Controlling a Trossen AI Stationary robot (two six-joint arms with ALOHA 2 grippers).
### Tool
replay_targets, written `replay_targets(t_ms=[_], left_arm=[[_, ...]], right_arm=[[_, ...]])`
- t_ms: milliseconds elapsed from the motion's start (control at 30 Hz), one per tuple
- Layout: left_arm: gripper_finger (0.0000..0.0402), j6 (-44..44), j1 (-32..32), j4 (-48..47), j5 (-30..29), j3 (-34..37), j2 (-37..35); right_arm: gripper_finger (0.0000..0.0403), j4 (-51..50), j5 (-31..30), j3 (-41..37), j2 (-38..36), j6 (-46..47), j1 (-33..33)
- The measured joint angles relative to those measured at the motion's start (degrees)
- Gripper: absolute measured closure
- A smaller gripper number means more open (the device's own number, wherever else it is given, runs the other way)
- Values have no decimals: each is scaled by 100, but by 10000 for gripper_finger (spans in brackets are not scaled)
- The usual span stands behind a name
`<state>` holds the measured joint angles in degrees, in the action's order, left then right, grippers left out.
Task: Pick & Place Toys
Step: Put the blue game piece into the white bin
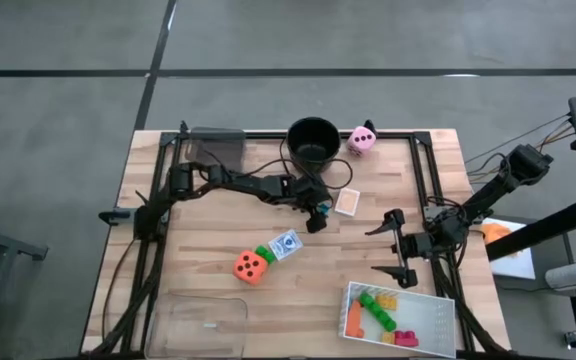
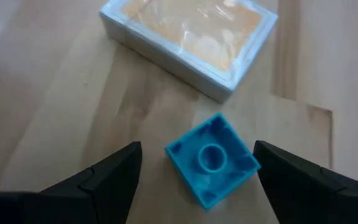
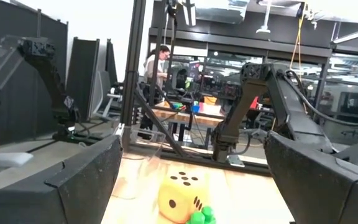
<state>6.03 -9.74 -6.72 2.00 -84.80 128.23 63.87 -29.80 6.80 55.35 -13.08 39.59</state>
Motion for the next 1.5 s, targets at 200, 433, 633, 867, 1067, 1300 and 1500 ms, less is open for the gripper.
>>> replay_targets(t_ms=[200, 433, 633, 867, 1067, 1300, 1500], left_arm=[[91, 47, 0, -3, -525, -6, 19], [157, 51, 6, 0, -675, -6, 19], [266, 138, 14, -86, -677, -6, 17], [269, 105, 26, -133, -677, -4, 15], [269, 45, 72, -245, -675, -4, 6], [269, 40, 289, -312, -644, 12, -74], [269, -80, 592, -44, -631, 55, -395]], right_arm=[[16, -12, -71, 10, 6, -20, 0], [16, -13, -124, 8, 89, -1, 0], [16, -8, -153, 8, 185, 82, 0], [16, -11, -210, 8, 273, 90, 0], [16, -8, -212, 8, 289, 130, 0], [16, -8, -212, 6, 298, 131, 0], [16, -8, -210, 3, 328, 131, 0]])
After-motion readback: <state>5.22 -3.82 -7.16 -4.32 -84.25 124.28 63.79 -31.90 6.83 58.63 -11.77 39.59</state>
